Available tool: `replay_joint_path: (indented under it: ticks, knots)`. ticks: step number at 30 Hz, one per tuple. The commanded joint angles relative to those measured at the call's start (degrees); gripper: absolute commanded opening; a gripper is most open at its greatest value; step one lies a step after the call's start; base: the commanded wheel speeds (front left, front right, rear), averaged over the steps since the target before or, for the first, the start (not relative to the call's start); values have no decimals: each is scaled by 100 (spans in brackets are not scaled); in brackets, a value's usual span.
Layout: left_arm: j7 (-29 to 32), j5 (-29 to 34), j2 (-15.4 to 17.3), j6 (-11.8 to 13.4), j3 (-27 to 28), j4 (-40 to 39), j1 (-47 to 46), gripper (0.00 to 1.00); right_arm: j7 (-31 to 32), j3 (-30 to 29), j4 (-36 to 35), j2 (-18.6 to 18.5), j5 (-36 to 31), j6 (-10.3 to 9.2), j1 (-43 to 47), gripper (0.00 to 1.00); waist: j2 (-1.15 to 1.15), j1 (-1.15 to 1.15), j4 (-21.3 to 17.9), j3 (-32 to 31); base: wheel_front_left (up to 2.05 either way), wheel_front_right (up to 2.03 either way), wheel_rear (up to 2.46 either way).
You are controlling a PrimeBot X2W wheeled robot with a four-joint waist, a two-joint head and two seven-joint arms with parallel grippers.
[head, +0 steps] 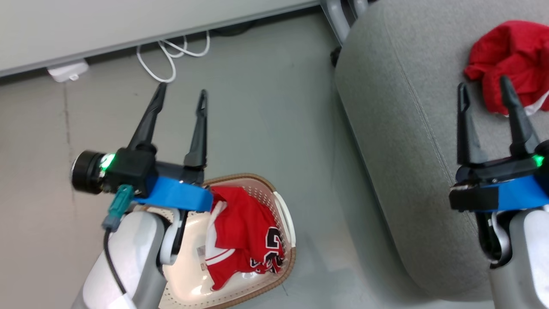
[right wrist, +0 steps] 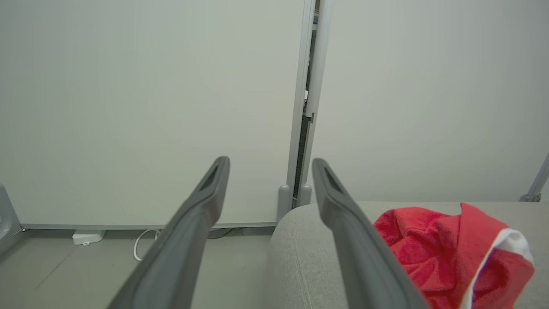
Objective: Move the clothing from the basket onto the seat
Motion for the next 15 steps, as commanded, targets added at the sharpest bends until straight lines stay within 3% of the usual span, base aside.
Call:
replay_joint_path:
  ticks: [1, 15]
  knots:
    - [-14, 67, -40, -2, 219, -105, 227, 100, -2, 81, 17, 20, -11, 1, 172, 100, 0, 1, 267, -304, 0, 0, 0]
    - [-15, 561, -497, -395, 1651, -341, 1600, 100, -2, 469, 82, 252, -34, 1, 890, 100, 0, 1, 803, -1030, 0, 0, 0]
